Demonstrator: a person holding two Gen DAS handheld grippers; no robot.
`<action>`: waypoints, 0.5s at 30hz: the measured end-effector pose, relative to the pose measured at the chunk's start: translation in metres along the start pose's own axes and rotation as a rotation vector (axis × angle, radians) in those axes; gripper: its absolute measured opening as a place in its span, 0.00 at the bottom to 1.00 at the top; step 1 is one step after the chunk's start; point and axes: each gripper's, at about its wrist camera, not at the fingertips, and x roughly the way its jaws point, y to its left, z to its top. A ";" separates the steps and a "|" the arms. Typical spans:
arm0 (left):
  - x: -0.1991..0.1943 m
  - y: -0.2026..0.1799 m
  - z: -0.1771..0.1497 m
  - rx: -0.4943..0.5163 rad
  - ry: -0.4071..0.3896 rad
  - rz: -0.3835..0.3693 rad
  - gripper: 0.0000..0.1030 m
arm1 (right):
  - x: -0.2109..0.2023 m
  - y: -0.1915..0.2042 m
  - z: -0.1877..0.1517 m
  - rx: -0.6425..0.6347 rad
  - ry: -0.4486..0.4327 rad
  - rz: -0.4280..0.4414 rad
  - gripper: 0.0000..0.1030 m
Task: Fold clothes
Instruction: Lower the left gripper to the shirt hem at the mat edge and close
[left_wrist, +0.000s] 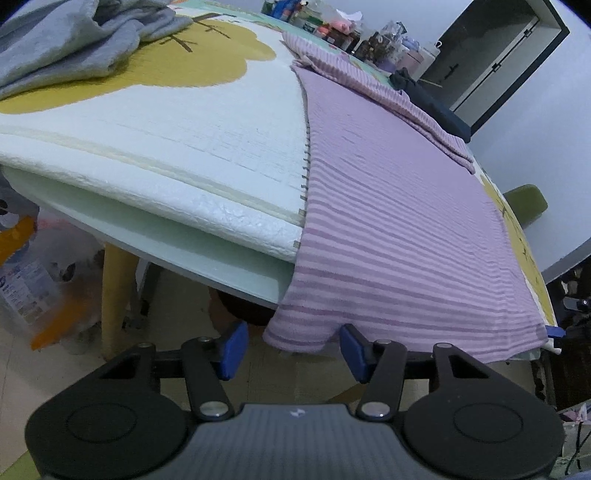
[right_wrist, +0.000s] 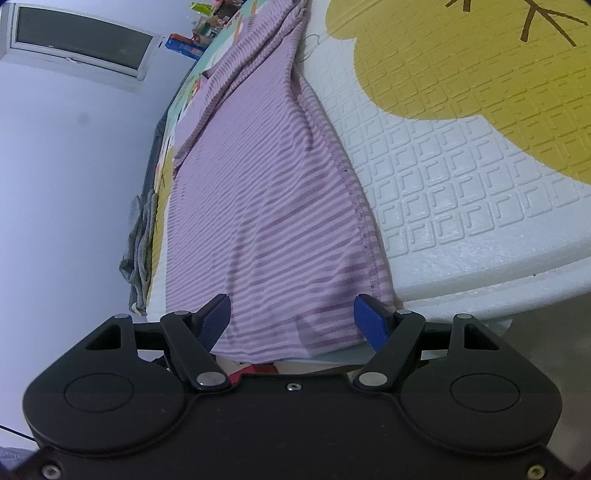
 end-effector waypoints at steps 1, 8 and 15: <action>0.001 0.001 0.000 -0.002 0.007 -0.005 0.56 | 0.000 0.000 0.000 0.002 -0.001 0.000 0.71; 0.005 -0.001 0.006 0.056 0.023 -0.059 0.55 | 0.001 -0.003 -0.001 0.023 -0.015 0.009 0.71; 0.003 0.000 0.007 0.097 0.029 -0.095 0.41 | 0.001 -0.006 -0.002 0.036 -0.027 0.015 0.71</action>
